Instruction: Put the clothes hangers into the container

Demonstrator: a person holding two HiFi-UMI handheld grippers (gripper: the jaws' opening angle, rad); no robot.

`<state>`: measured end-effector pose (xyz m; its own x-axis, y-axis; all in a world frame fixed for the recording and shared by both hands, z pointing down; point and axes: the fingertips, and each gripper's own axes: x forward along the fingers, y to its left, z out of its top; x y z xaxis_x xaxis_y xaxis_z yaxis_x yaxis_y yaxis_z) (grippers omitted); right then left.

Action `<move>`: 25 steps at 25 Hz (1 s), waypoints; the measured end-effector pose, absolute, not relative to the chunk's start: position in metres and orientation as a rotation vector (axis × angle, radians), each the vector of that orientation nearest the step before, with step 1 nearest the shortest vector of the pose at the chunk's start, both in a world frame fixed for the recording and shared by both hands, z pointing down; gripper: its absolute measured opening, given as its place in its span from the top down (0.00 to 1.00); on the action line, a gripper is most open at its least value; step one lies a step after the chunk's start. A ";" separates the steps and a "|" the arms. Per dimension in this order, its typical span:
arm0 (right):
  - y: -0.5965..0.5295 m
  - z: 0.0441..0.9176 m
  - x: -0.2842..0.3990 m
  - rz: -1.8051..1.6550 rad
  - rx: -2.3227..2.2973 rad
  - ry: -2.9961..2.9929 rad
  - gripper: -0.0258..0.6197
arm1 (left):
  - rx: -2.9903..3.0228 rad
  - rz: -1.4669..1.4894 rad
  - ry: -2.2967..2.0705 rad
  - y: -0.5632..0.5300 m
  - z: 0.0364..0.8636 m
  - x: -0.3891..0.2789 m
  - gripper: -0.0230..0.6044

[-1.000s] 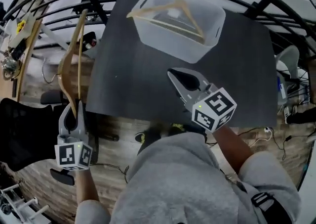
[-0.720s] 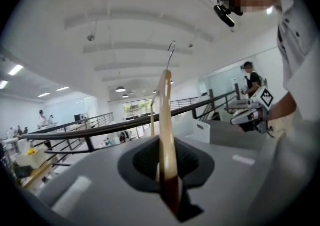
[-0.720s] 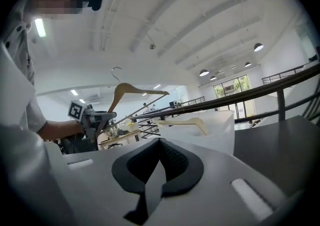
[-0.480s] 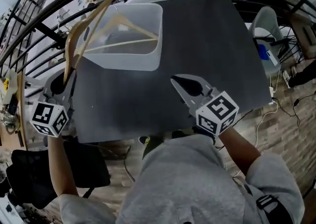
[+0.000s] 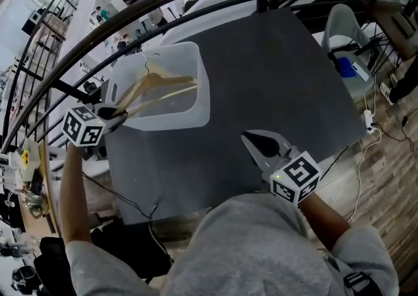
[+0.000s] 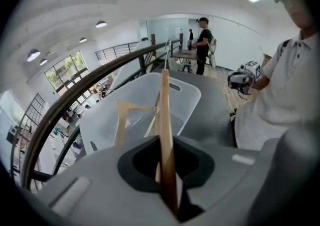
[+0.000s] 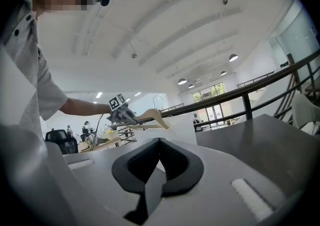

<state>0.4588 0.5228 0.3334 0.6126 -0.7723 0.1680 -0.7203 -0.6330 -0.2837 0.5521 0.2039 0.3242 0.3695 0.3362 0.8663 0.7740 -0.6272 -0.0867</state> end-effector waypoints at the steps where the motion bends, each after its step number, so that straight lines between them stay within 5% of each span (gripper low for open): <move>1: 0.526 0.335 0.459 -0.412 -2.654 1.230 0.96 | -2.121 -1.231 -0.951 0.204 0.331 0.560 0.90; 8: 0.552 0.336 0.455 -0.387 -2.711 1.131 0.96 | -1.977 -1.295 -0.653 0.189 0.376 0.618 0.85; 14: 0.580 0.335 0.464 -0.390 -2.739 1.049 0.96 | -2.147 -1.069 -0.404 0.176 0.345 0.645 0.43; 16: 0.586 0.332 0.467 -0.385 -2.745 1.023 0.96 | -2.282 -0.840 -0.284 0.181 0.304 0.645 0.40; 21: 0.600 0.331 0.476 -0.379 -2.769 0.910 0.96 | -2.799 0.031 -0.255 0.278 0.190 0.551 0.46; 24: 0.601 0.330 0.484 -0.372 -2.772 0.857 0.96 | -2.994 0.095 -0.365 0.359 0.228 0.504 0.88; 25: 0.600 0.331 0.486 -0.376 -2.776 0.842 0.96 | -3.073 -0.024 -0.381 0.383 0.260 0.497 0.92</move>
<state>0.4863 0.6001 0.3314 0.8036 -0.5676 0.1792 -0.5125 -0.8129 -0.2766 0.4971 0.3834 0.2603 0.9696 0.2439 0.0206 0.2446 -0.9687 -0.0426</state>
